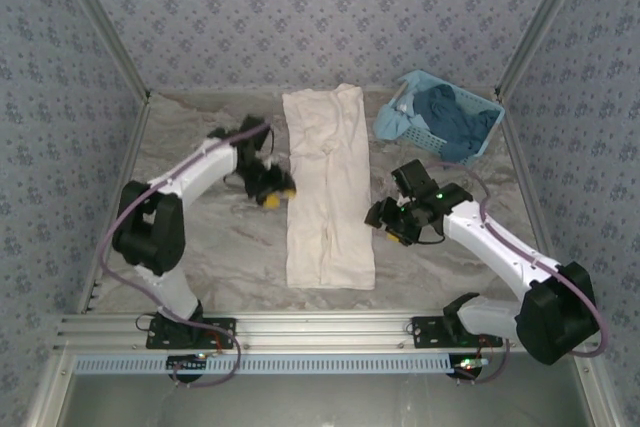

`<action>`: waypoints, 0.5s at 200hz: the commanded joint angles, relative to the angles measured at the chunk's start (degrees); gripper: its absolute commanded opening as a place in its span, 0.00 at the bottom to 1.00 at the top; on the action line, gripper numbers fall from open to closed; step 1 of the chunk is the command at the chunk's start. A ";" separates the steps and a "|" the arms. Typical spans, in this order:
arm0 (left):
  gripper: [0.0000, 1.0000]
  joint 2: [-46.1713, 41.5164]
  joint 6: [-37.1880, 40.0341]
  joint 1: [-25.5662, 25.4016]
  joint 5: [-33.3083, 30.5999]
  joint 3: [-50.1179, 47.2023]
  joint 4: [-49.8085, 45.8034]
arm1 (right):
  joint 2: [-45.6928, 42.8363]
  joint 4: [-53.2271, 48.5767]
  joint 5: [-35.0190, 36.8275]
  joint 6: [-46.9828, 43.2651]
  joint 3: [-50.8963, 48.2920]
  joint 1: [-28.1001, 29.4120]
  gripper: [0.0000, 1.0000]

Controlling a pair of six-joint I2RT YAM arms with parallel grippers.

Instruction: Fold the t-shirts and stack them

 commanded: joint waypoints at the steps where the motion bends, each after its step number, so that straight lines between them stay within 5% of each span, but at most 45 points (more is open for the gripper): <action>1: 0.48 -7.82 0.25 -4.76 7.86 -14.78 2.46 | 0.83 -3.04 -4.26 -6.75 -2.39 -0.25 0.60; 34: 0.51 -14.29 -11.10 -10.74 8.26 -28.48 14.91 | 1.04 -1.23 -5.92 -6.15 -5.43 0.14 0.60; 100: 0.43 -7.00 -16.80 -16.16 6.20 -30.06 26.31 | 0.52 2.61 -9.14 -1.22 -13.11 3.02 0.61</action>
